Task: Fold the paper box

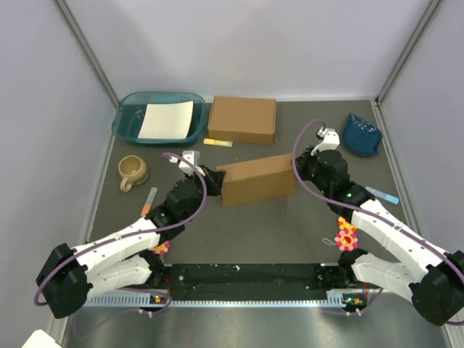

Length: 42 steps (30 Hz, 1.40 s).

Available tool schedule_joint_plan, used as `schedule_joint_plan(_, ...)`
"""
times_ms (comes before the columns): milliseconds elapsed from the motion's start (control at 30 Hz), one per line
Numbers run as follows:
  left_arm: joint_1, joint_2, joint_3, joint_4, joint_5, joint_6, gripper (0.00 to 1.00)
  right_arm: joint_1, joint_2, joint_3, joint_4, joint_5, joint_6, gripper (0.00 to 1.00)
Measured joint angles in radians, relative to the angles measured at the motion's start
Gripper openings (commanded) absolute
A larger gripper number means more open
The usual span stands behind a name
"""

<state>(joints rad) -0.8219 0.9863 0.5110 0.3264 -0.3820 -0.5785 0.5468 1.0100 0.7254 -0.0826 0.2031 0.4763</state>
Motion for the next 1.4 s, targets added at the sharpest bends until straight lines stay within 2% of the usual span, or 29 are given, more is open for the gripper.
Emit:
schedule_joint_plan(167, 0.002, -0.022, -0.057, 0.087, 0.018, -0.047, 0.0, 0.0, -0.01, -0.016, 0.012, -0.005, 0.0, 0.0)
schedule_joint_plan(367, -0.004, -0.068, -0.068, 0.05, 0.042, -0.044, 0.0, 0.0, -0.051, -0.042, 0.015, -0.018, 0.006, 0.0)
schedule_joint_plan(533, -0.056, -0.157, -0.117, 0.021, 0.053, -0.044, 0.0, 0.029, -0.176, -0.111, -0.026, -0.017, 0.029, 0.0)
schedule_joint_plan(633, -0.126, -0.237, -0.154, -0.018, 0.035, -0.045, 0.01, 0.05, -0.28, -0.148, -0.093, -0.025, 0.058, 0.0)
schedule_joint_plan(700, -0.181, -0.298, -0.164, -0.079, 0.011, -0.044, 0.16, 0.057, -0.344, -0.161, -0.16, -0.041, 0.08, 0.1)
schedule_joint_plan(733, -0.198, -0.32, -0.166, -0.112, 0.003, -0.042, 0.32, 0.06, -0.365, -0.162, -0.194, -0.048, 0.089, 0.16)
schedule_joint_plan(767, -0.212, -0.359, -0.166, -0.157, -0.01, -0.043, 0.37, 0.065, -0.388, -0.162, -0.235, -0.059, 0.097, 0.25)
schedule_joint_plan(833, -0.219, -0.433, -0.166, -0.244, -0.057, -0.039, 0.46, 0.074, -0.422, -0.152, -0.333, -0.065, 0.106, 0.32)
schedule_joint_plan(1000, -0.214, -0.566, -0.163, -0.336, -0.205, -0.006, 0.48, 0.074, -0.412, -0.074, -0.483, -0.028, 0.102, 0.39)
schedule_joint_plan(1200, -0.213, -0.474, -0.143, -0.399, -0.269, -0.049, 0.48, 0.074, -0.359, -0.06, -0.484, -0.001, 0.1, 0.43)
schedule_joint_plan(1400, -0.213, -0.409, -0.179, -0.428, -0.286, -0.108, 0.52, 0.071, -0.325, -0.166, -0.462, -0.006, 0.113, 0.45)
